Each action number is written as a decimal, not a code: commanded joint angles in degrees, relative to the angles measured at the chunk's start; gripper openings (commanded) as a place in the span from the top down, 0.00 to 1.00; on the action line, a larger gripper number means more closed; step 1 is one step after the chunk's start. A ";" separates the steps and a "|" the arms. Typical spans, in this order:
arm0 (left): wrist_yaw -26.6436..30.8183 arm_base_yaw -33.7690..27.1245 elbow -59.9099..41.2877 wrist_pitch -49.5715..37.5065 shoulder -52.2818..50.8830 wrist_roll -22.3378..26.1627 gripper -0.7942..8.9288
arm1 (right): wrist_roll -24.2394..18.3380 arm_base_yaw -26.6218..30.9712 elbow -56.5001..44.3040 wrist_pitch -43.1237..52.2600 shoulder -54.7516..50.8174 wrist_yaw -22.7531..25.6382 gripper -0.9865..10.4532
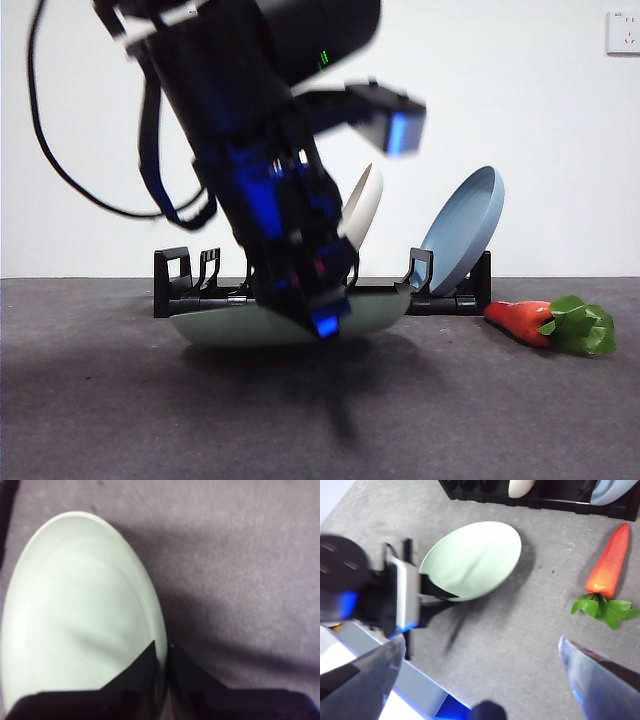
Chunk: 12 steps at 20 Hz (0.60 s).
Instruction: Take the green plate from the plate rack,put the plate on the table,take the carrot from the table,put the carrot in the plate
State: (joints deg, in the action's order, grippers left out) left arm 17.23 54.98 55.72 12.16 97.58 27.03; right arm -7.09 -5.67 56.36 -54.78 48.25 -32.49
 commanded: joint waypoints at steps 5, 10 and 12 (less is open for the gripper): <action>-1.20 0.81 -0.24 0.28 2.78 -3.19 0.72 | 0.13 -0.07 0.11 0.33 0.28 -0.15 0.37; -1.20 0.94 -0.17 0.09 2.58 -4.96 0.59 | 0.15 -0.07 0.11 0.35 1.27 -0.11 0.37; -1.11 0.98 -0.17 0.15 0.94 -5.97 0.59 | 0.15 -0.07 0.11 0.79 1.90 0.20 0.37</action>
State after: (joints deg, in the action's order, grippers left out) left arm 16.10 55.72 55.86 12.67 99.13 22.33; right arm -7.09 -5.67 56.36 -54.22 50.06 -32.23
